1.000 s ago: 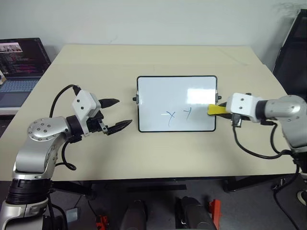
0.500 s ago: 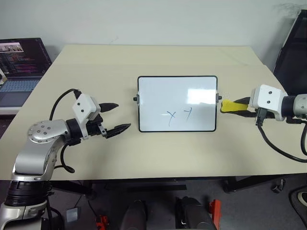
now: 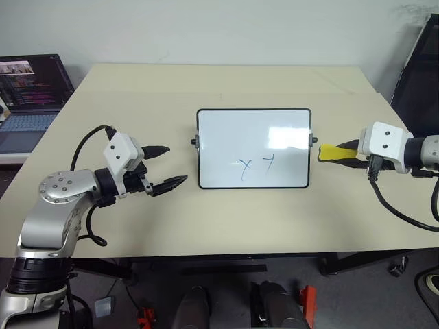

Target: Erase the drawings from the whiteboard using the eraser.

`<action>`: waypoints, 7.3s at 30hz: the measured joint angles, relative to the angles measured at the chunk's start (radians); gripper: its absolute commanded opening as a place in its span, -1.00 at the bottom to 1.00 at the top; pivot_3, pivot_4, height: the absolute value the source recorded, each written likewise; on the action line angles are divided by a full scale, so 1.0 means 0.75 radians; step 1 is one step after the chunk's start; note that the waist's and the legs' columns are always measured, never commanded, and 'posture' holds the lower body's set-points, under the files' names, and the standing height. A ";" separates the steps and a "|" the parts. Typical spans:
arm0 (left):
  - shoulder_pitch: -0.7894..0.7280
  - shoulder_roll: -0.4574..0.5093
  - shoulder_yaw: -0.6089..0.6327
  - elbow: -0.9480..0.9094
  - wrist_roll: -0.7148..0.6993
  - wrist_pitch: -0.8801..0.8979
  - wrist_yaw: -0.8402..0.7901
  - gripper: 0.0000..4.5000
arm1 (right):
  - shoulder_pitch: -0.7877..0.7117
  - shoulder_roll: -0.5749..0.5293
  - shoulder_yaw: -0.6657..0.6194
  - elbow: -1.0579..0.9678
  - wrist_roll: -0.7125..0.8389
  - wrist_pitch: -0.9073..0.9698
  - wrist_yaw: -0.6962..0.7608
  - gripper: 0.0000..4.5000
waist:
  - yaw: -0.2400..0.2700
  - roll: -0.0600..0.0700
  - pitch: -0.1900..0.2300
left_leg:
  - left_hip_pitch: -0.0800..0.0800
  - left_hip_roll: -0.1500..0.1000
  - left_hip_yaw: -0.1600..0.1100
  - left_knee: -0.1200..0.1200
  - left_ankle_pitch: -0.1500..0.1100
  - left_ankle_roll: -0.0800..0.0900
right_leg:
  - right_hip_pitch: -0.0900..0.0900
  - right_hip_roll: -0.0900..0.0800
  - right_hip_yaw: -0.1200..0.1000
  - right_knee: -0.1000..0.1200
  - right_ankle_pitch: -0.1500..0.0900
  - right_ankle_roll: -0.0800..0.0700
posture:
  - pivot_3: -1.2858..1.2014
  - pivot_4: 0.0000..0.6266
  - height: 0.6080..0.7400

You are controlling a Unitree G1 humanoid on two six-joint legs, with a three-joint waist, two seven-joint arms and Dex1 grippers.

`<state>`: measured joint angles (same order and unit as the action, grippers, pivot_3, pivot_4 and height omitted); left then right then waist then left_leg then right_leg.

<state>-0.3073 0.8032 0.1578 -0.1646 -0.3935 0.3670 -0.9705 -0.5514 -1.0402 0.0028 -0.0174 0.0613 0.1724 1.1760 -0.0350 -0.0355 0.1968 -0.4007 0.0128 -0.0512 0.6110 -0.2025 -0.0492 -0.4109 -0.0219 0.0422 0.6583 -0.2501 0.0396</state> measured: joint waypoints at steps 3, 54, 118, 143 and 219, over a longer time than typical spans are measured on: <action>-0.003 0.018 -0.012 0.000 0.006 0.007 -0.003 1.00 | 0.000 0.001 0.001 0.000 0.000 0.000 -0.003 -0.56 | 0.000 0.000 0.000 | 0.000 0.000 0.000 0.000 0.000 0.000 | 0.000 0.000 0.000 0.000 0.000 0.000 | 0.03 -0.52 1.00; -0.205 0.112 -0.132 -0.158 -0.020 0.228 0.021 1.00 | -0.435 0.830 0.535 0.108 -0.264 0.088 -0.427 -0.56 | -0.010 0.000 0.000 | 0.000 -0.001 -0.003 0.008 0.000 0.000 | 0.001 0.001 -0.001 0.008 0.004 -0.006 | 0.03 -0.52 1.00; -0.128 0.138 -0.106 -0.193 -0.019 0.226 0.028 1.00 | -0.604 0.877 0.508 0.913 -0.560 -0.555 -0.746 -0.56 | -0.028 -0.003 -0.003 | -0.001 0.001 -0.003 0.015 0.001 0.001 | 0.003 0.003 0.001 0.006 0.006 -0.001 | 0.03 -0.52 1.00; -0.118 0.154 -0.098 -0.180 0.000 0.220 0.024 1.00 | -0.247 0.083 0.049 0.164 -0.075 -0.106 -0.080 -0.56 | -0.021 0.003 0.002 | 0.000 0.001 0.000 0.015 0.000 0.001 | 0.003 0.002 0.002 0.005 0.002 0.001 | 0.03 -0.52 1.00; -0.130 0.128 -0.127 -0.146 0.002 0.219 0.002 1.00 | -0.124 0.715 0.385 0.687 -0.266 -0.577 -0.331 -0.56 | -0.029 -0.004 -0.002 | 0.005 0.001 -0.001 0.022 0.000 0.001 | 0.010 0.004 0.003 0.009 0.009 0.002 | 0.03 -0.52 1.00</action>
<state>-0.4049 0.8992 0.0625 -0.2738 -0.3923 0.5316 -0.9692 -0.6445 -0.5041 0.2918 0.4978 -0.1379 -0.2601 0.9277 -0.0567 -0.0384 0.1950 -0.3968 0.0138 -0.0520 0.6275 -0.2024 -0.0487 -0.4035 -0.0191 0.0442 0.6652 -0.2436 0.0411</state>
